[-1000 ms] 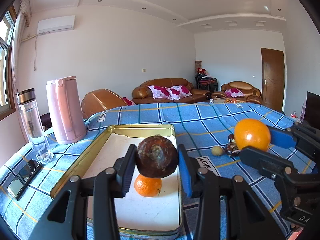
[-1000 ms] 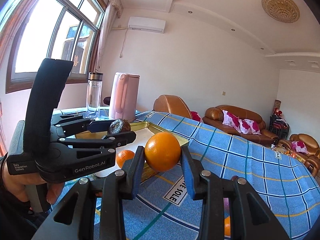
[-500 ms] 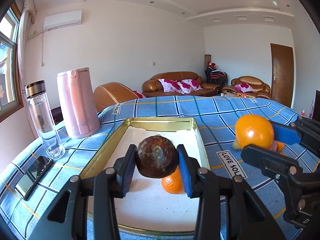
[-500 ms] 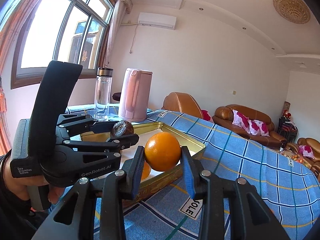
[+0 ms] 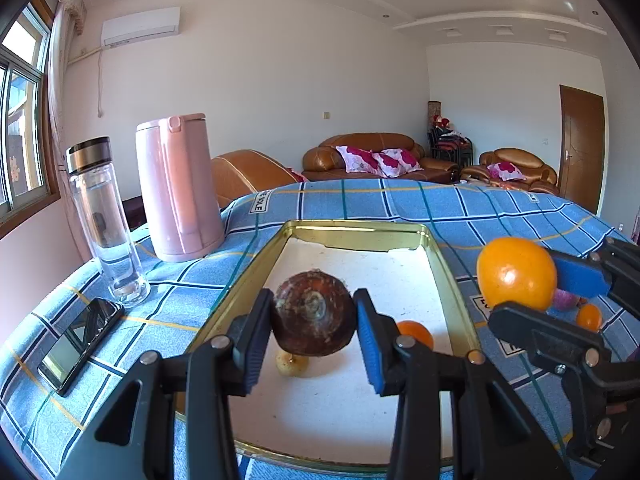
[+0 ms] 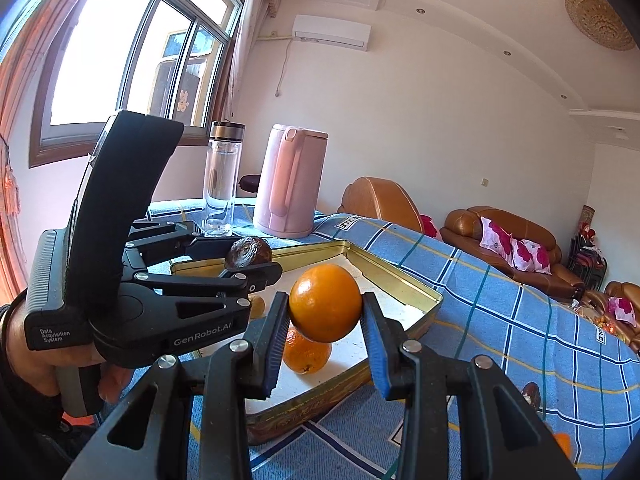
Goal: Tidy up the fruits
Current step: 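Lower brown fruit into tray with left tool while right tool lowers orange into tray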
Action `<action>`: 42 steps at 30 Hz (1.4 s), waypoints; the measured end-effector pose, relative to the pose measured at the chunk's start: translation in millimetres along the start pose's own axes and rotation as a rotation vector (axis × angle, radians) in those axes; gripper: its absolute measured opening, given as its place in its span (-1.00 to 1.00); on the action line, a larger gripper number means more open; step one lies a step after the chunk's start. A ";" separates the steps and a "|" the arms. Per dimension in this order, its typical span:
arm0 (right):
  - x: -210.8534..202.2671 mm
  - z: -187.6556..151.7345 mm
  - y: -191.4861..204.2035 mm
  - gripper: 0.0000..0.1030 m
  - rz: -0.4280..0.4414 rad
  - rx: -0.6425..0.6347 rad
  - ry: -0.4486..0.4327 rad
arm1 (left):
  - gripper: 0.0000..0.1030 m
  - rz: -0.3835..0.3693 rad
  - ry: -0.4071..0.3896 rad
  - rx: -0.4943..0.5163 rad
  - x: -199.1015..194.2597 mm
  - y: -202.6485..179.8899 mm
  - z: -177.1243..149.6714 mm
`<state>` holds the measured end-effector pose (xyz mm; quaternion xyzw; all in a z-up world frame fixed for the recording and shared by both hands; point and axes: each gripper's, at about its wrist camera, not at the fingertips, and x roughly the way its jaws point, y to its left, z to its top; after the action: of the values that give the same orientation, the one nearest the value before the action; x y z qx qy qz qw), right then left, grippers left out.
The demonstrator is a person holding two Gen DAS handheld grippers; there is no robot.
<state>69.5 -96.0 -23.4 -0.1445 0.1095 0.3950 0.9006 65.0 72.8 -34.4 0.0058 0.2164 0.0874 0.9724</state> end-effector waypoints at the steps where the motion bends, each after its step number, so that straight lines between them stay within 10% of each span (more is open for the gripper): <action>1: 2.0 0.4 0.8 -0.26 0.004 0.002 0.003 | -0.18 0.004 0.006 -0.003 1.5 1.8 -0.5; 42: 70.8 -0.5 28.3 -0.26 0.084 -0.036 0.219 | -0.18 -0.006 0.242 -0.033 46.9 32.6 -14.6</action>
<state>95.5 -29.8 -50.7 -0.1981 0.2061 0.4160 0.8632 95.1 112.7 -65.6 -0.0215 0.3306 0.0881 0.9394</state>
